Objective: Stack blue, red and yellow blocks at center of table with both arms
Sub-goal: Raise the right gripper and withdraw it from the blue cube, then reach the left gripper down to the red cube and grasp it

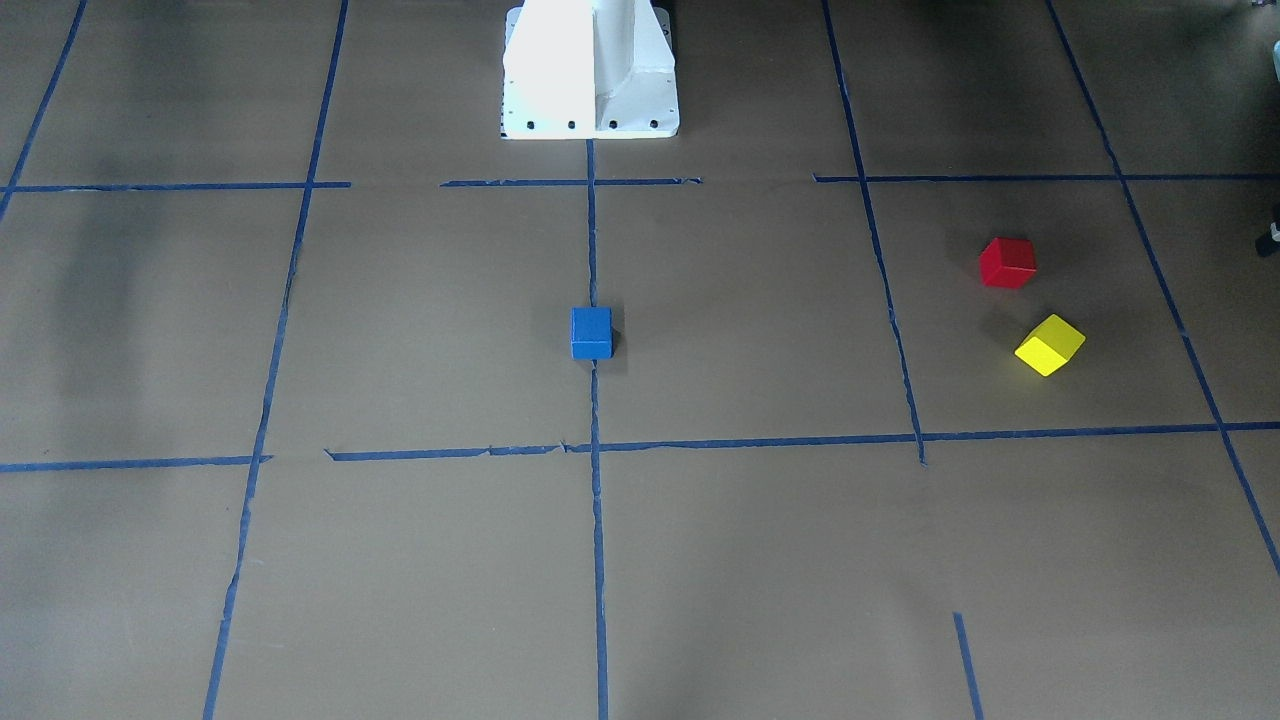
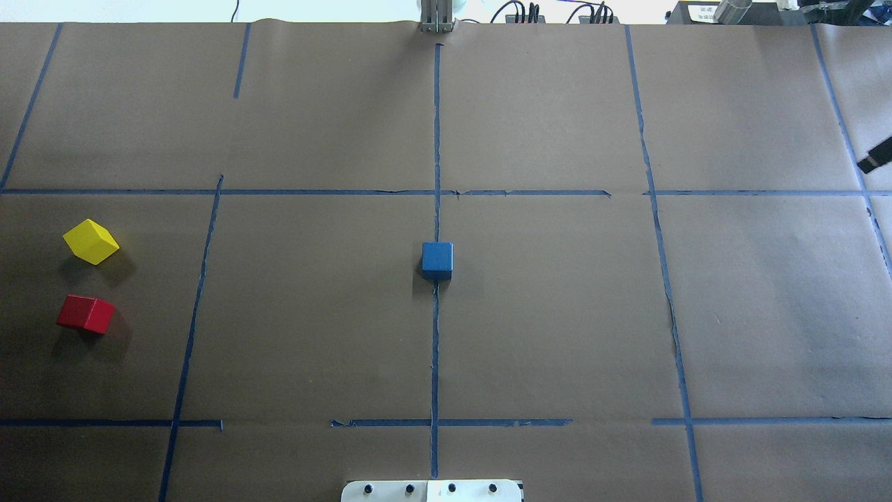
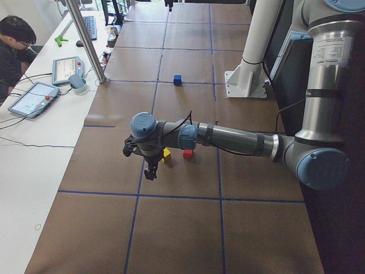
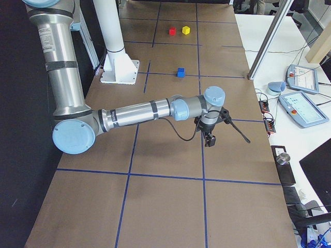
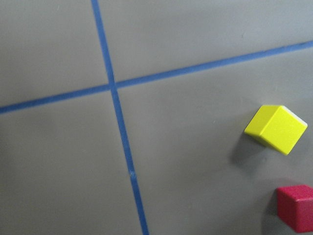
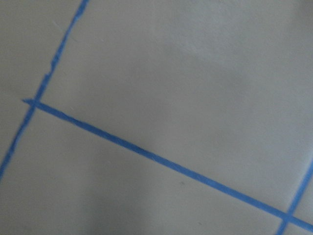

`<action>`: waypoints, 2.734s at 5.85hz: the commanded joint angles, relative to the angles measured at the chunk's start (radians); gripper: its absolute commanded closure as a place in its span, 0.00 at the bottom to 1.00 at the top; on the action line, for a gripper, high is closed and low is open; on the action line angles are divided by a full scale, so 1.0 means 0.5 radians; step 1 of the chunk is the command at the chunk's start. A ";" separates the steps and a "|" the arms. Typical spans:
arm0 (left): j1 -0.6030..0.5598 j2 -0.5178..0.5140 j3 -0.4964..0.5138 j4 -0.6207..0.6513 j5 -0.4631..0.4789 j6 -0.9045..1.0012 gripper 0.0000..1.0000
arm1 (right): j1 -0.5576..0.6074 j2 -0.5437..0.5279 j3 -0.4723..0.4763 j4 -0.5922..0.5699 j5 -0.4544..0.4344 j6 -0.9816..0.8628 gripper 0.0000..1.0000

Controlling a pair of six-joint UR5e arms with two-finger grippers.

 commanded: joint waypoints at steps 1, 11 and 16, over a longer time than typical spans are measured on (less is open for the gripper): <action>0.178 0.007 -0.013 -0.260 -0.001 -0.076 0.00 | 0.296 -0.309 0.025 0.003 -0.001 -0.221 0.00; 1.407 0.384 -0.123 -1.449 0.652 -1.967 0.00 | 0.294 -0.319 0.013 0.000 -0.010 -0.178 0.00; 1.416 0.384 -0.154 -1.440 0.652 -1.964 0.75 | 0.294 -0.319 0.007 0.000 -0.007 -0.178 0.00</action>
